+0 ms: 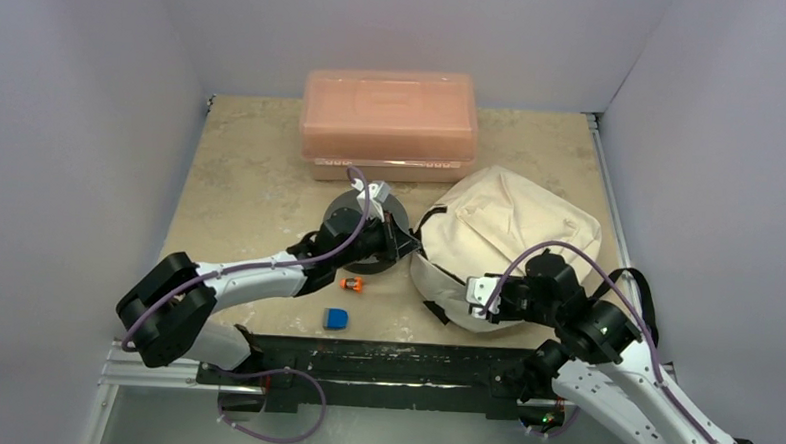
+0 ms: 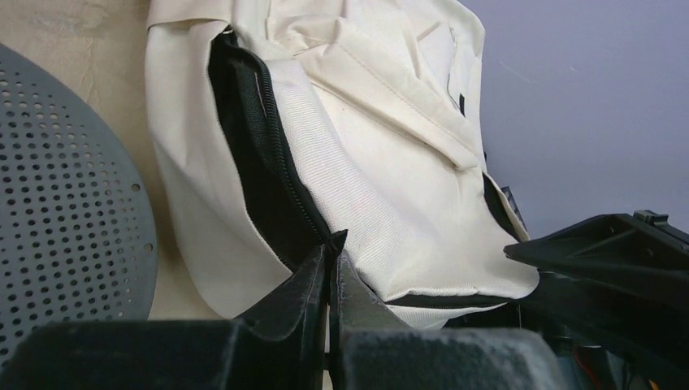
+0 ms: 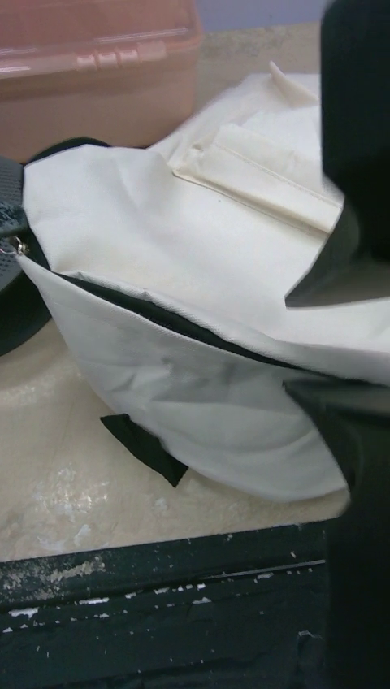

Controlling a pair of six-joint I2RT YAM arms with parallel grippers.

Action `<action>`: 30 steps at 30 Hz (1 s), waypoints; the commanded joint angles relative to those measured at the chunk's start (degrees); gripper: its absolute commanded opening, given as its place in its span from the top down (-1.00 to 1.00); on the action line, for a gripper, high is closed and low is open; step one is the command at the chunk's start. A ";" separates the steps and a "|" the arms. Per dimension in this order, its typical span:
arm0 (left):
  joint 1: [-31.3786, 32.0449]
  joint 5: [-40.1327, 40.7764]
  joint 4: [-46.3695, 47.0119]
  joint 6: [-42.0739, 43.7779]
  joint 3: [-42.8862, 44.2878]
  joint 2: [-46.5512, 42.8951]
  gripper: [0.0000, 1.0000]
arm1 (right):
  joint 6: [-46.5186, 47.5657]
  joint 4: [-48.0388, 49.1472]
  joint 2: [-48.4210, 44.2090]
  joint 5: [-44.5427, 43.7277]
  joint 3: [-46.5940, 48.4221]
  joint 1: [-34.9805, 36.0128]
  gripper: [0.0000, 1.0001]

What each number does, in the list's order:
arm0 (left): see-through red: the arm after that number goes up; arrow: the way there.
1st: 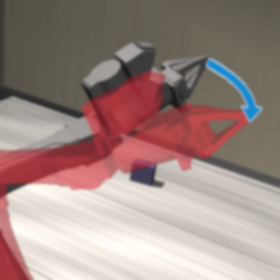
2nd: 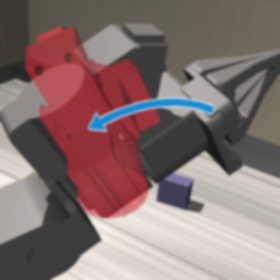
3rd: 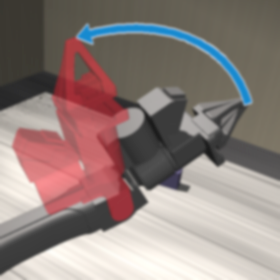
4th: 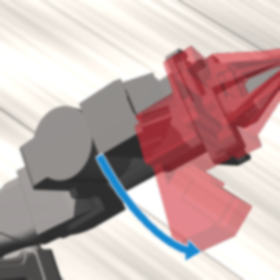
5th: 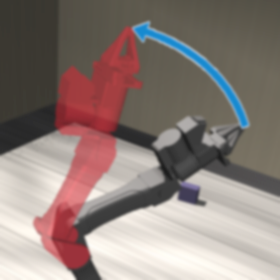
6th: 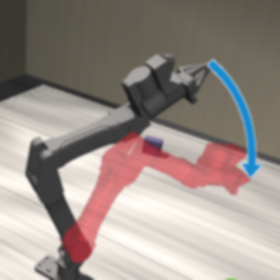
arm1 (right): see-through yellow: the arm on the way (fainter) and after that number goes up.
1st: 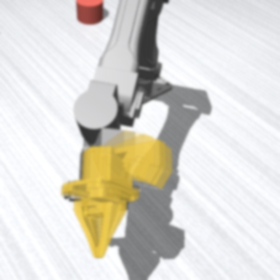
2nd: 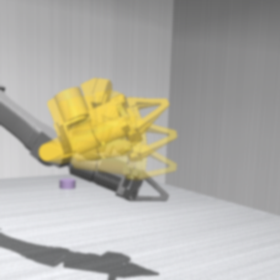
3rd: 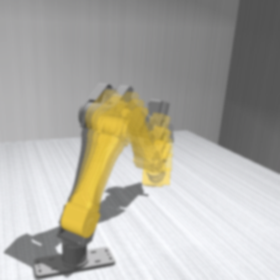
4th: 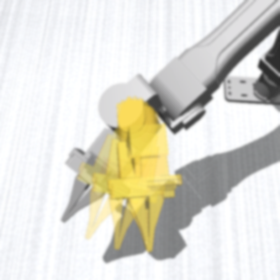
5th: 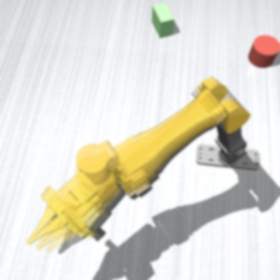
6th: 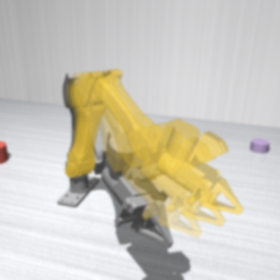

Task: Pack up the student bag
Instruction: Zip the student bag at the center of the board.

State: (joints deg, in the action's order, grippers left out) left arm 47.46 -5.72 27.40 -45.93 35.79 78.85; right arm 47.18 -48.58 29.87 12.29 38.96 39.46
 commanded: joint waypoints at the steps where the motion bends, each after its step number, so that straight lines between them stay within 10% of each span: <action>1: 0.56 -4.79 3.05 2.27 4.81 1.36 1.00 | -0.64 -3.01 -0.56 -2.51 1.64 -0.34 -0.03; 5: 5.31 -4.22 2.22 0.82 6.35 0.48 1.00 | -0.78 0.37 0.23 1.72 3.27 -0.29 -0.59; 11: 9.35 -4.20 3.37 -2.84 7.44 0.60 1.00 | -6.58 12.91 7.12 6.52 3.52 -0.24 -0.70; 24: 9.40 -3.75 2.98 -2.88 8.98 0.42 1.00 | -13.34 19.54 18.48 6.00 5.48 3.91 -0.24; 30: 9.06 -0.55 0.01 -0.37 8.80 -1.34 1.00 | -10.72 14.29 19.83 0.74 5.07 7.94 0.35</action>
State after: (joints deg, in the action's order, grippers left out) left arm 56.64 -8.03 24.84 -47.40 41.15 80.34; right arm 35.29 -32.67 49.30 15.92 42.13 45.39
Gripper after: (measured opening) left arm 0.009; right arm 0.360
